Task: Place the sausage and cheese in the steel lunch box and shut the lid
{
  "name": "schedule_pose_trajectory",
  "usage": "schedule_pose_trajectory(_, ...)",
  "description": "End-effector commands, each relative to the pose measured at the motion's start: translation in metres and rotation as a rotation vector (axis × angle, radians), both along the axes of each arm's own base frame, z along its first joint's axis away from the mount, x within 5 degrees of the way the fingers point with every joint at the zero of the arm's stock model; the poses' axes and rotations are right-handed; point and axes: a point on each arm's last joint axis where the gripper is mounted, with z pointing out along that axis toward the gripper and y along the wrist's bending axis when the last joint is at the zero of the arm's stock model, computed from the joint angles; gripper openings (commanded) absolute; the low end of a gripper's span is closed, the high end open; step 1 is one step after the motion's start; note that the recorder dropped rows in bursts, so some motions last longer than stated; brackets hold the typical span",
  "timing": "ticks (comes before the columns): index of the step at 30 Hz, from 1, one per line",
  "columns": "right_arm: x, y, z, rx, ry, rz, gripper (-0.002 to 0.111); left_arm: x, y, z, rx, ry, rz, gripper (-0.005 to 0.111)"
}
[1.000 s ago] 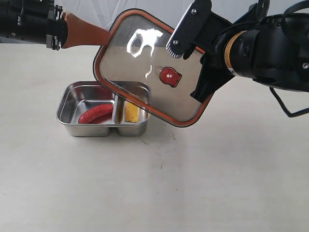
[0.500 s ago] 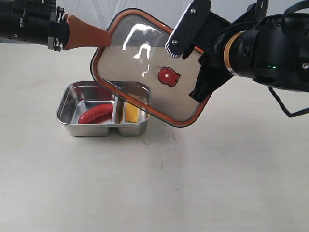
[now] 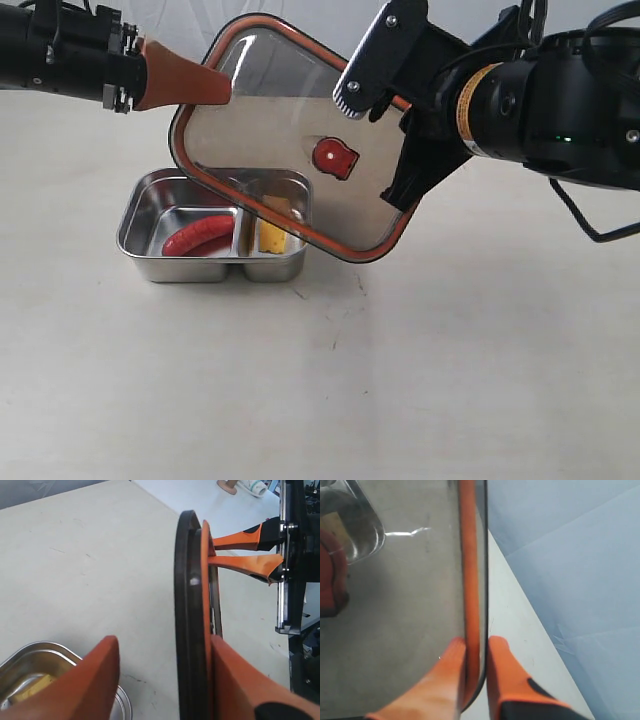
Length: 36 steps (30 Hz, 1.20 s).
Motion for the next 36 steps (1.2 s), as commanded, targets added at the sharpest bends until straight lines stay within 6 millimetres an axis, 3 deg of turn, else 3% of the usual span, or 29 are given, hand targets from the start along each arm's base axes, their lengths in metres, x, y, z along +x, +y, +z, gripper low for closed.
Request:
schedule_pose_trajectory(1, -0.001, 0.002, 0.006, 0.026, -0.016, 0.024, -0.001, 0.000, -0.002, 0.001, -0.009, -0.020, -0.015, 0.038)
schedule_pose_trajectory(5, -0.001, 0.002, 0.006, 0.027, -0.016, 0.026, -0.001, 0.000, -0.003, 0.001, -0.006, -0.037, -0.020, 0.003)
schedule_pose_trajectory(6, -0.001, 0.002, 0.006, 0.027, -0.016, 0.026, -0.001, 0.000, -0.003, 0.001, -0.004, -0.050, -0.024, 0.000)
schedule_pose_trajectory(27, -0.001, 0.001, 0.005, 0.037, -0.009, 0.000, -0.001, 0.001, -0.003, 0.003, 0.001, -0.160, -0.048, 0.000)
schedule_pose_trajectory(30, 0.000, -0.001, 0.005, 0.032, -0.006, -0.015, 0.013, 0.001, -0.003, 0.003, 0.001, -0.167, -0.050, 0.000)
schedule_pose_trajectory(34, 0.000, -0.006, 0.004, 0.016, 0.004, -0.076, 0.052, 0.001, -0.003, 0.003, 0.001, -0.167, -0.050, 0.000)
schedule_pose_trajectory(36, 0.001, -0.010, 0.003, -0.006, 0.006, -0.119, 0.064, 0.001, -0.003, 0.003, 0.001, -0.167, -0.050, 0.000)
